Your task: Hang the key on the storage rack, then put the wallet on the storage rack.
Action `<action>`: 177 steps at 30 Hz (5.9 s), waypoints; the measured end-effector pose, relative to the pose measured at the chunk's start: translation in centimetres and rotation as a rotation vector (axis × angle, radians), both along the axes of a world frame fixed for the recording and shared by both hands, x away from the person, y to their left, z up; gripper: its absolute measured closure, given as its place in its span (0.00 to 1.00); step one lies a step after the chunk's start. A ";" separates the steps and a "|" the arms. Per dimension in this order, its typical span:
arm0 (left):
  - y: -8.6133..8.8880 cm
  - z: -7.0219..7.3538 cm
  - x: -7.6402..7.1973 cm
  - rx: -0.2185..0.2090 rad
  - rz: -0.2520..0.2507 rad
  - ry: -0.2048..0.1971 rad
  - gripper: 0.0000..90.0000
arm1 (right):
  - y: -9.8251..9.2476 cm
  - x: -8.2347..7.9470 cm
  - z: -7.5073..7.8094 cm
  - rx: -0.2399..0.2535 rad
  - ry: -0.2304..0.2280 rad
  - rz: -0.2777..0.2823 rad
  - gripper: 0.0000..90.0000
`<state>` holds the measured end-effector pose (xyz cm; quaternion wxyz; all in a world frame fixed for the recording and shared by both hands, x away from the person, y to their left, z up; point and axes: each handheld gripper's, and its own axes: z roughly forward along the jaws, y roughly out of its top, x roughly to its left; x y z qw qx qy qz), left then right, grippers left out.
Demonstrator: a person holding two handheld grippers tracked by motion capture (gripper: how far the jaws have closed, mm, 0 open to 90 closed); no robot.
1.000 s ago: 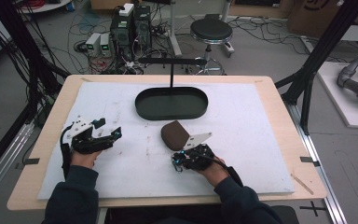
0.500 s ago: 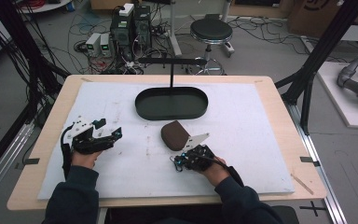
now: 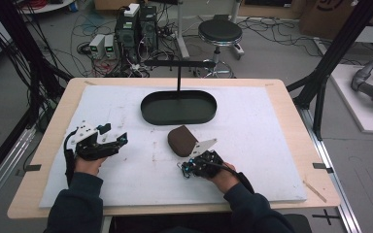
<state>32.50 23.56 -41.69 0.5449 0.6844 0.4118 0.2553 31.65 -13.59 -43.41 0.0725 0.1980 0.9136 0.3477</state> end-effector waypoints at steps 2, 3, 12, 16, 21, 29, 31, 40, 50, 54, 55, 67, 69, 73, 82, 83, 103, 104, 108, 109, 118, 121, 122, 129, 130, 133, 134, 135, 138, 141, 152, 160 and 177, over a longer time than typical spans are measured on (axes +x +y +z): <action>0.0 0.0 0.0 -0.002 0.002 0.001 0.25 | 0.1 -0.1 0.0 -0.010 -0.030 0.006 1.00; 0.0 0.0 0.0 -0.003 0.003 0.001 0.25 | 0.1 -0.2 0.1 -0.009 -0.048 0.002 1.00; 0.1 0.0 0.0 -0.006 0.004 0.002 0.25 | -1.3 -0.1 2.0 0.114 -0.073 -0.014 1.00; 0.1 -0.1 0.0 -0.003 0.002 0.005 0.25 | -2.2 0.2 3.3 0.157 -0.115 -0.042 1.00; 0.0 -0.1 0.0 -0.003 0.002 0.005 0.25 | -3.1 0.8 4.7 0.176 -0.175 -0.087 1.00; 0.0 -0.1 0.1 -0.003 0.002 0.004 0.26 | -6.0 2.8 7.2 0.232 -0.245 -0.178 1.00; 0.0 -0.1 0.1 -0.005 0.002 0.004 0.26 | -6.5 3.7 7.8 0.247 -0.262 -0.206 1.00; 0.1 -0.2 0.2 -0.013 0.002 0.006 0.26 | -8.3 8.7 10.7 0.275 -0.320 -0.297 1.00; 0.2 -0.2 0.3 -0.019 0.004 0.012 0.26 | -8.0 14.7 12.1 0.285 -0.313 -0.323 1.00; 0.2 -0.2 0.3 -0.020 0.005 0.011 0.26 | -7.8 16.9 12.4 0.300 -0.308 -0.329 1.00; 0.2 -0.2 0.3 -0.018 0.004 0.013 0.26 | -7.7 17.4 12.4 0.297 -0.308 -0.328 1.00; 0.4 -0.3 0.2 -0.018 0.013 0.011 0.26 | -8.0 20.7 11.7 0.292 -0.280 -0.382 1.00; 0.4 -0.3 0.2 -0.018 0.013 0.010 0.26 | -8.2 20.9 11.6 0.295 -0.278 -0.395 1.00; 0.3 -0.3 0.2 -0.015 0.011 0.010 0.26 | -8.2 21.2 11.3 0.301 -0.276 -0.412 1.00; 0.3 -0.3 0.2 -0.009 0.005 0.012 0.26 | -7.2 21.8 10.4 0.255 -0.326 -0.479 0.98; 0.2 -0.3 0.1 -0.011 0.008 0.011 0.26 | -7.1 21.7 10.4 0.240 -0.329 -0.490 0.97; -0.3 -0.3 -0.1 -0.011 -0.019 -0.003 0.26 | -13.8 14.9 11.5 0.238 -0.287 -0.453 0.26; -0.4 -0.3 -0.2 -0.013 -0.019 -0.002 0.26 | -14.2 14.5 11.5 0.223 -0.249 -0.459 0.23; -0.9 -0.2 -0.4 -0.007 -0.023 -0.007 0.26 | -15.6 12.3 11.1 0.216 -0.237 -0.448 0.24; -0.9 -0.2 -0.5 -0.012 -0.022 -0.008 0.26 | -15.8 11.8 11.1 0.203 -0.229 -0.455 0.23; -0.8 -0.1 -0.5 -0.017 -0.018 -0.010 0.26 | -15.5 7.4 8.0 0.199 -0.304 -0.411 0.22; -1.0 -0.2 -0.4 -0.013 -0.019 -0.008 0.26 | -15.1 6.9 7.1 0.187 -0.315 -0.412 0.23; -1.0 -0.2 -0.4 -0.012 -0.020 -0.005 0.26 | -15.0 6.7 6.9 0.192 -0.311 -0.409 0.23; -1.2 -0.3 -0.3 -0.012 -0.027 -0.002 0.26 | -14.4 6.4 6.4 0.209 -0.290 -0.393 0.23; -1.3 -0.3 -0.3 -0.015 -0.029 -0.001 0.26 | -14.3 6.4 6.4 0.215 -0.290 -0.395 0.23; -1.3 -0.3 -0.3 -0.013 -0.033 -0.002 0.26 | -14.1 6.2 6.4 0.223 -0.283 -0.395 0.23; -1.2 -0.3 -0.3 -0.010 -0.036 -0.001 0.26 | -14.0 6.2 6.4 0.226 -0.280 -0.394 0.23; -1.2 -0.3 -0.4 -0.010 -0.033 0.001 0.26 | -13.9 6.2 6.3 0.232 -0.277 -0.396 0.23; -1.0 -0.3 -0.5 -0.007 -0.032 0.004 0.26 | -13.5 6.3 6.2 0.245 -0.264 -0.392 0.22; -1.0 -0.3 -0.5 -0.004 -0.028 0.004 0.26 | -12.6 6.2 6.1 0.253 -0.255 -0.374 0.23; -0.9 -0.2 -0.9 0.009 -0.016 0.001 0.26 | -6.6 5.9 4.5 0.280 -0.178 -0.300 0.23; -0.8 -0.2 -0.8 0.011 -0.018 0.001 0.26 | -2.3 6.2 2.0 0.245 -0.118 -0.277 0.23; -0.9 -0.3 -0.7 0.022 -0.025 0.007 0.27 | -1.3 7.6 -1.5 0.233 0.067 -0.285 0.20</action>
